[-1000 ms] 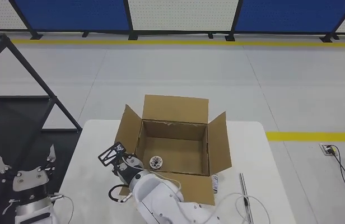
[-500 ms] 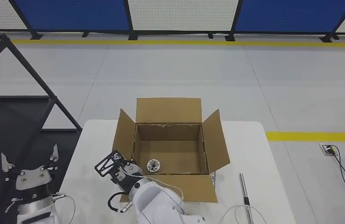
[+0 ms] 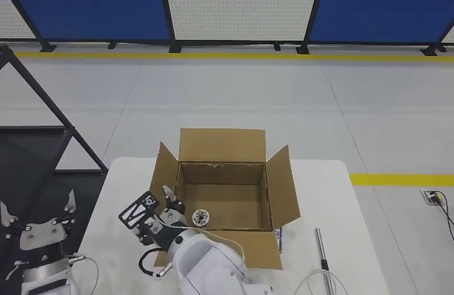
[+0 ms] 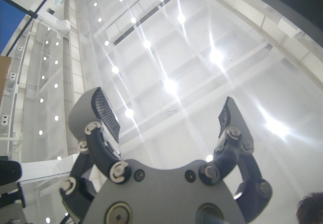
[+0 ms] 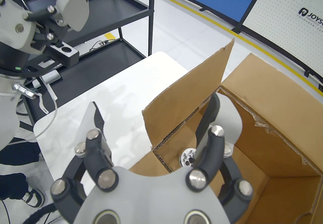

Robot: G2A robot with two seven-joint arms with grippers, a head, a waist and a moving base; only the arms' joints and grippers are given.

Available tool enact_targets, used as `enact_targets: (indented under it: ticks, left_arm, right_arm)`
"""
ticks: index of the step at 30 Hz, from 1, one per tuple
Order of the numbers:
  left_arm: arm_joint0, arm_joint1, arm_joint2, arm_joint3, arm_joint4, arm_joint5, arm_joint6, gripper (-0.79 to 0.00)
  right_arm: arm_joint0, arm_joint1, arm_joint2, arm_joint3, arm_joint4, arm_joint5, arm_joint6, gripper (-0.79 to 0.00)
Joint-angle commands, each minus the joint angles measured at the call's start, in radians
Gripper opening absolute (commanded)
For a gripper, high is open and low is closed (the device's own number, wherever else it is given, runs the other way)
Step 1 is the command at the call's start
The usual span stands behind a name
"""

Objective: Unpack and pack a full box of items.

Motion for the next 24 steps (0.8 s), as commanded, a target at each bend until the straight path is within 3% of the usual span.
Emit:
enact_targets:
  ticks: [1, 5, 8, 14, 17, 24]
  left_arm:
    - [-0.004, -0.001, -0.001, 0.003, -0.005, 0.005, 0.001, 0.0]
    - [-0.005, -0.002, -0.002, -0.001, -0.014, 0.02, -0.02, 0.0]
    - [0.001, -0.004, -0.008, -0.005, -0.024, 0.027, -0.032, 0.0]
    - [0.017, -0.008, -0.023, -0.003, -0.053, 0.029, -0.049, 0.0]
    - [0.026, -0.01, -0.025, -0.011, -0.059, 0.032, -0.058, 0.0]
    - [0.054, -0.007, -0.029, -0.034, -0.02, 0.083, -0.133, 0.0]
  right_arm:
    - [-0.006, 0.006, 0.036, -0.045, -0.005, -0.035, 0.018, 0.0]
    - [0.023, 0.01, 0.107, -0.085, 0.002, -0.104, 0.077, 0.0]
    - [0.082, 0.004, 0.157, -0.04, 0.052, -0.136, 0.159, 0.0]
    - [0.261, -0.025, 0.217, 0.237, 0.188, -0.122, 0.312, 0.0]
    - [0.313, -0.039, 0.218, 0.349, 0.246, -0.126, 0.326, 0.0]
    - [0.313, -0.039, 0.218, 0.349, 0.246, -0.126, 0.326, 0.0]
